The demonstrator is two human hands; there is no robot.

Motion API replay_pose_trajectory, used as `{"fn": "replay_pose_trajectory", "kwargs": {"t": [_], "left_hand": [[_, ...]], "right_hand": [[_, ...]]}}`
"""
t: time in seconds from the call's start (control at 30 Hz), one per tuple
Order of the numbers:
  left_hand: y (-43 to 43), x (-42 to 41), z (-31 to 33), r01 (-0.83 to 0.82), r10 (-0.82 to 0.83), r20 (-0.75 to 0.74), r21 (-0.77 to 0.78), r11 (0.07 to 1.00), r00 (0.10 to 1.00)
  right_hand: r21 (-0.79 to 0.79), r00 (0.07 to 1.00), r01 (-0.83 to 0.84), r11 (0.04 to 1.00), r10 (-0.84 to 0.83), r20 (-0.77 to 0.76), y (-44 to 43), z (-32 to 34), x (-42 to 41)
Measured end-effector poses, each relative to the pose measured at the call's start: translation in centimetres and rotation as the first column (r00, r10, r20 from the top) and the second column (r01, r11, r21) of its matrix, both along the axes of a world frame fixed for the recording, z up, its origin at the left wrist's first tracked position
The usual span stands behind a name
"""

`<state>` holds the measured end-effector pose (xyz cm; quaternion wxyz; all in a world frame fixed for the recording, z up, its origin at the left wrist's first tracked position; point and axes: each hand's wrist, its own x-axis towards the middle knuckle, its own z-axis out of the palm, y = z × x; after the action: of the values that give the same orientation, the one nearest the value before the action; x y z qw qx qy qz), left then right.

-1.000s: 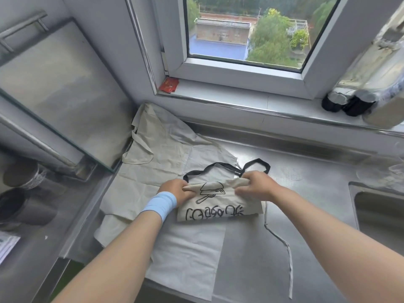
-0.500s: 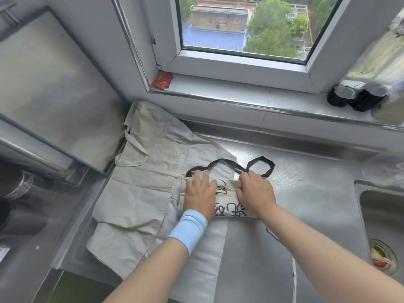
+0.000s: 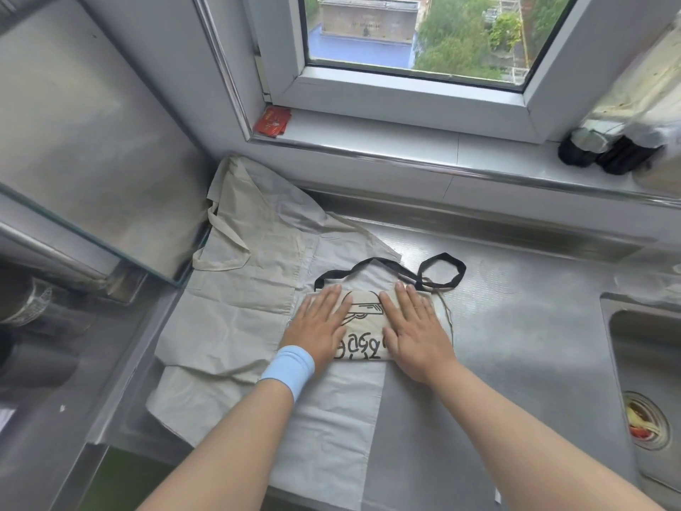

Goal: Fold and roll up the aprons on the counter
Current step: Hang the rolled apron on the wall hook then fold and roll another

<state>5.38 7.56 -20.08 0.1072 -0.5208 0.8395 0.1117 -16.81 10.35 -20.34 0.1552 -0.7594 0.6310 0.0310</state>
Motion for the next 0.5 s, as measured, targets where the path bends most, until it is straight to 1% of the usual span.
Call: {"fn": "replay_pose_trajectory", "kwargs": {"t": [0.07, 0.1, 0.17, 0.2, 0.23, 0.27, 0.33, 0.37, 0.4, 0.43, 0.47, 0.5], "left_hand": [[0.0, 1.1, 0.6, -0.035, 0.033, 0.055, 0.030, 0.999, 0.998], [0.0, 1.5, 0.7, -0.044, 0.042, 0.102, 0.017, 0.999, 0.994], [0.1, 1.9, 1.2, -0.093, 0.102, 0.166, -0.061, 0.994, 0.981], [0.2, 1.7, 1.5, -0.123, 0.139, 0.146, -0.112, 0.986, 0.980], [0.2, 1.4, 1.8, -0.110, 0.127, 0.104, -0.153, 0.982, 0.987], [0.2, 0.9, 2.4, -0.066, 0.079, 0.059, -0.187, 0.980, 0.995], [0.5, 0.0, 3.3, 0.014, -0.024, -0.034, -0.263, 0.965, 0.999], [0.7, -0.2, 3.7, 0.022, -0.041, -0.072, -0.239, 0.971, 0.997], [0.8, -0.5, 3.7, 0.015, -0.023, -0.053, -0.158, 0.987, 0.998], [0.8, -0.4, 3.8, -0.013, 0.011, -0.031, -0.068, 0.998, 0.999], [0.7, 0.0, 3.6, -0.053, 0.053, -0.030, -0.015, 0.998, 0.998], [0.6, 0.4, 3.3, -0.076, 0.076, -0.048, 0.004, 0.997, 0.996]], "right_hand": [[0.004, 0.999, 0.044, 0.999, -0.044, 0.023, 0.2, 0.1, -0.2], [0.004, 0.998, 0.055, 0.998, -0.055, 0.023, 0.4, 0.0, -0.2], [0.023, 0.998, 0.066, 0.998, -0.066, -0.013, 0.5, 0.1, -0.1], [0.021, 0.997, 0.064, 0.998, -0.063, -0.043, 0.5, 0.3, 0.0], [-0.006, 0.997, 0.044, 0.999, -0.044, -0.069, 0.5, 0.6, 0.2], [-0.050, 0.997, 0.011, 0.999, -0.014, -0.072, 0.5, 1.0, 0.3], [-0.132, 0.993, -0.112, 0.985, 0.106, -0.056, 0.7, 1.7, 0.5], [-0.172, 0.985, -0.172, 0.970, 0.168, -0.037, 1.1, 2.2, 0.6], [-0.173, 0.979, -0.205, 0.963, 0.206, -0.014, 1.4, 2.5, 0.3], [-0.130, 0.975, -0.220, 0.967, 0.221, -0.006, 1.6, 3.1, 0.1], [-0.094, 0.971, -0.241, 0.966, 0.240, -0.024, 1.6, 3.3, -0.3], [-0.077, 0.966, -0.256, 0.964, 0.253, -0.046, 1.4, 3.4, -0.7]]}}
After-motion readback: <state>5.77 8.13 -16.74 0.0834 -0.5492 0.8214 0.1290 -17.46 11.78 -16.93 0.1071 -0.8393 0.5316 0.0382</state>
